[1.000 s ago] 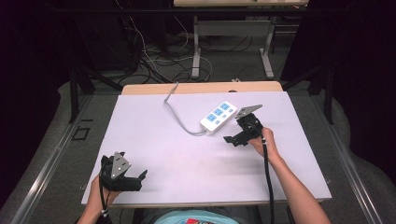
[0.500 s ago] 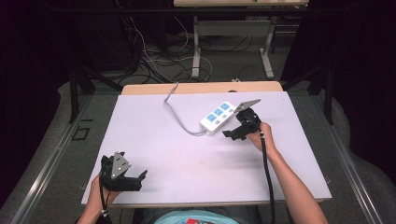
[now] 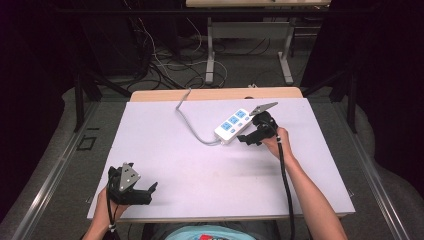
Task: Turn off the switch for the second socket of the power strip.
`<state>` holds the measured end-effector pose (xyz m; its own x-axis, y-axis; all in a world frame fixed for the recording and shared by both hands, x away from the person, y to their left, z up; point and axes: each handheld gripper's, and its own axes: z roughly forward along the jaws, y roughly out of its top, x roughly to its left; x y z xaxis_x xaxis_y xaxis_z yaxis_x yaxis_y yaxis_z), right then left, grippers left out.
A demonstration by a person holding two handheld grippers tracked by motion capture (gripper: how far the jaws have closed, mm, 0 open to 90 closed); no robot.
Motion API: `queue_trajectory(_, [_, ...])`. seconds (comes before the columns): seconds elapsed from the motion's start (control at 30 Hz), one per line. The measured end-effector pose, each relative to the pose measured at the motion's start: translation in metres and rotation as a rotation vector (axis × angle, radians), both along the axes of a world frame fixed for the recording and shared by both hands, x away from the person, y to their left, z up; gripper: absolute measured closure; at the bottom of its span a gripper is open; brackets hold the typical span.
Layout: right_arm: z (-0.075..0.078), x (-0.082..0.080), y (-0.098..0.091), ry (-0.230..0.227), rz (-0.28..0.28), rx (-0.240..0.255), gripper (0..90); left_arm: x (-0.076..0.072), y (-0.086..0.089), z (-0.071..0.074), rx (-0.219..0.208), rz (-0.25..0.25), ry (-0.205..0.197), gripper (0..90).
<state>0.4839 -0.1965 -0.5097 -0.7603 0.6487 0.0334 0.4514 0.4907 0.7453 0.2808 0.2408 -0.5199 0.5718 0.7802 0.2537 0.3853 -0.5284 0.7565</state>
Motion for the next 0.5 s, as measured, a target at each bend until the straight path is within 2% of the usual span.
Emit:
queue_trajectory(0.03, [-0.001,0.000,0.000,0.005,-0.004,-0.003,1.5,0.000,0.000,0.000,0.000,-0.001,-0.001,0.2])
queue_trajectory(0.07, [-0.004,0.003,0.001,-0.022,0.002,0.015,1.5,0.000,0.000,0.000,-0.001,-0.001,0.001,0.2])
queue_trajectory(0.1, [-0.004,0.003,0.001,-0.022,0.002,0.015,1.5,0.000,0.000,0.000,0.000,-0.001,0.003,0.2])
queue_trajectory(0.13, [-0.002,0.002,0.002,0.014,-0.015,0.002,1.5,0.000,0.000,0.000,-0.001,-0.001,0.003,0.2])
queue_trajectory(0.17, [-0.003,0.004,0.001,0.000,-0.007,0.001,1.5,0.000,-0.001,0.000,-0.002,-0.001,0.003,0.2])
queue_trajectory(0.2, [-0.002,0.004,0.001,0.013,-0.011,0.005,1.7,0.000,-0.001,0.000,-0.002,-0.001,0.004,0.2])
queue_trajectory(0.23, [-0.002,0.006,0.000,-0.004,-0.012,-0.003,1.7,0.000,0.000,0.000,-0.001,-0.001,0.003,0.2])
queue_trajectory(0.27, [-0.002,0.007,0.001,0.012,-0.012,0.018,1.8,0.000,0.000,0.000,-0.003,-0.002,0.002,0.2])
queue_trajectory(0.3, [-0.001,0.010,0.001,0.018,-0.016,0.012,2.1,0.000,0.000,0.000,-0.004,-0.003,0.004,0.2])
queue_trajectory(0.4, [-0.002,0.017,0.002,0.013,-0.014,0.030,3.2,0.000,0.001,0.000,-0.004,0.001,0.004,0.2])
queue_trajectory(0.5, [-0.002,0.020,0.004,0.017,-0.020,0.021,3.5,0.000,0.001,0.000,-0.002,0.001,0.003,0.2])
